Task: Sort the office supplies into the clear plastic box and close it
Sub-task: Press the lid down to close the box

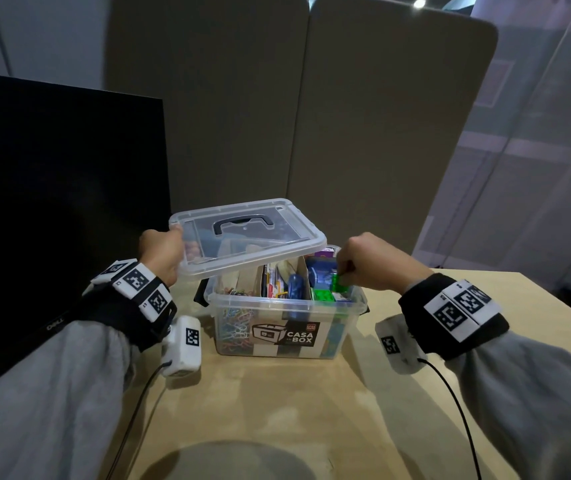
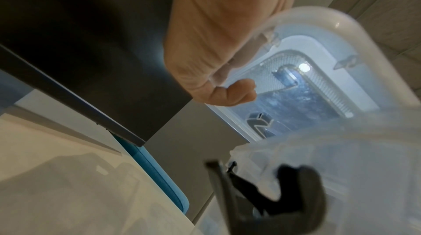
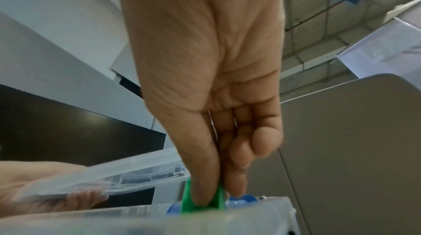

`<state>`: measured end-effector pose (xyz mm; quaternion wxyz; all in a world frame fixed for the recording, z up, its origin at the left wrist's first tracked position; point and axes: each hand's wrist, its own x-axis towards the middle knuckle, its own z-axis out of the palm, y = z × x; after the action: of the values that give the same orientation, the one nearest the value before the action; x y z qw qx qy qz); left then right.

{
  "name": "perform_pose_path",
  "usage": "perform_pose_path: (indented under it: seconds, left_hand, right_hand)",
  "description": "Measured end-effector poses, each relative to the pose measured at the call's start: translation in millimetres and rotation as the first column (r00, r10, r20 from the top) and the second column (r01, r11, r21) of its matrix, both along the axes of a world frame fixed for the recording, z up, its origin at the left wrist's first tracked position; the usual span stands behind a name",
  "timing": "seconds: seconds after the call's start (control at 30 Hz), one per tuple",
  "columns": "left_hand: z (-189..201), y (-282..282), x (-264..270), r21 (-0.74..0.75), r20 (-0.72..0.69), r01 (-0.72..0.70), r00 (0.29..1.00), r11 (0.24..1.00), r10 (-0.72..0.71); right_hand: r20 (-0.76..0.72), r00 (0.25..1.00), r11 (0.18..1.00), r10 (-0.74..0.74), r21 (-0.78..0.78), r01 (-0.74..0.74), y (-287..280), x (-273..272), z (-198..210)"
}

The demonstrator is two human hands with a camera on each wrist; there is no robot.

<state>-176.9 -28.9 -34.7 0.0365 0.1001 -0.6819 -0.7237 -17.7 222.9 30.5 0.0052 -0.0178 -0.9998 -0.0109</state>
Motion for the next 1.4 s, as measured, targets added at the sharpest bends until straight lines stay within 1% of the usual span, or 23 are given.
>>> perform_pose_path:
  seconds: [0.07, 0.13, 0.2, 0.27, 0.43, 0.53, 0.6, 0.67, 0.73, 0.77, 0.9, 0.97, 1.0, 1.07, 1.13, 1.17, 1.2, 1.27, 1.3, 1.33, 1.4]
  left_hand:
    - [-1, 3, 1, 0.005, -0.003, 0.000, 1.000, 1.000, 0.000]
    - [-1, 5, 1, 0.007, -0.007, 0.002, 1.000, 1.000, -0.002]
    - [-2, 5, 1, 0.004, -0.010, -0.002, 1.000, 1.000, 0.002]
    - [-3, 5, 1, -0.003, -0.013, -0.004, 1.000, 1.000, 0.004]
    - [-3, 4, 2, -0.013, -0.011, -0.004, 1.000, 1.000, 0.003]
    - [-4, 2, 3, -0.014, -0.013, -0.006, 1.000, 1.000, 0.005]
    - [-3, 1, 3, -0.012, -0.014, -0.005, 1.000, 1.000, 0.005]
    - [-2, 0, 3, -0.009, -0.016, -0.004, 1.000, 1.000, 0.004]
    - [-1, 0, 4, -0.011, -0.020, -0.001, 1.000, 1.000, 0.001]
    - [-1, 0, 4, -0.011, -0.022, 0.000, 1.000, 1.000, -0.001]
    - [0, 2, 7, -0.021, -0.023, 0.014, 1.000, 1.000, -0.014]
    - [1, 3, 8, -0.020, -0.023, 0.029, 0.999, 0.999, -0.030]
    - [2, 3, 9, -0.019, -0.022, 0.043, 0.999, 0.999, -0.043]
    - [5, 5, 11, -0.017, -0.014, 0.075, 0.997, 0.997, -0.075]
    - [8, 8, 14, -0.022, -0.003, 0.113, 0.994, 0.993, -0.113]
    - [10, 10, 17, -0.025, 0.001, 0.135, 0.991, 0.990, -0.135]
    - [11, 11, 20, -0.026, 0.001, 0.163, 0.987, 0.986, -0.163]
    - [12, 16, 25, -0.029, -0.004, 0.221, 0.975, 0.975, -0.221]
    - [13, 18, 26, -0.037, -0.007, 0.244, 0.970, 0.969, -0.244]
    - [14, 21, 29, -0.050, -0.014, 0.261, 0.965, 0.964, -0.262]
    - [17, 25, 33, -0.073, -0.026, 0.276, 0.960, 0.959, -0.278]
  right_hand:
    - [0.025, 0.998, 0.999, -0.050, -0.017, 0.051, 1, -1, 2]
    - [0.036, 0.990, 0.990, -0.139, -0.029, 0.140, 3, -1, 3]
    - [0.041, 0.970, 0.970, -0.238, -0.032, 0.240, 5, 0, 4]
    - [0.087, 0.950, 0.952, -0.300, -0.033, 0.304, 3, 0, 2]
    - [0.202, 0.918, 0.937, -0.340, -0.014, 0.350, -2, -4, -5]
    - [0.286, 0.901, 0.938, -0.327, -0.017, 0.346, 0, 0, 6]
    - [0.295, 0.896, 0.931, -0.332, -0.049, 0.362, 3, 4, 15]
    - [0.242, 0.910, 0.927, -0.338, -0.079, 0.366, 7, 4, 18]
    - [0.158, 0.923, 0.923, -0.350, -0.110, 0.369, 9, 2, 14]
    - [0.138, 0.924, 0.919, -0.357, -0.124, 0.374, 9, 1, 10]
    - [0.211, 0.914, 0.913, -0.346, -0.150, 0.380, 10, -1, -4]
    - [0.193, 0.917, 0.909, -0.348, -0.171, 0.381, 12, -1, -6]
    - [0.156, 0.923, 0.907, -0.350, -0.189, 0.376, 14, -1, -5]
    - [-0.001, 0.927, 0.892, -0.376, -0.271, 0.362, 19, -4, -5]
    - [-0.175, 0.885, 0.831, -0.432, -0.459, 0.315, 24, -8, -5]
    - [-0.209, 0.865, 0.776, -0.456, -0.569, 0.272, 25, -9, -5]
    - [-0.207, 0.861, 0.713, -0.465, -0.664, 0.226, 24, -11, -5]
    - [-0.158, 0.881, 0.603, -0.446, -0.780, 0.165, 21, -12, -6]
    - [-0.136, 0.893, 0.580, -0.430, -0.800, 0.157, 20, -13, -8]
    - [-0.125, 0.900, 0.587, -0.418, -0.793, 0.163, 19, -13, -10]
    - [-0.130, 0.896, 0.656, -0.425, -0.727, 0.205, 19, -13, -16]
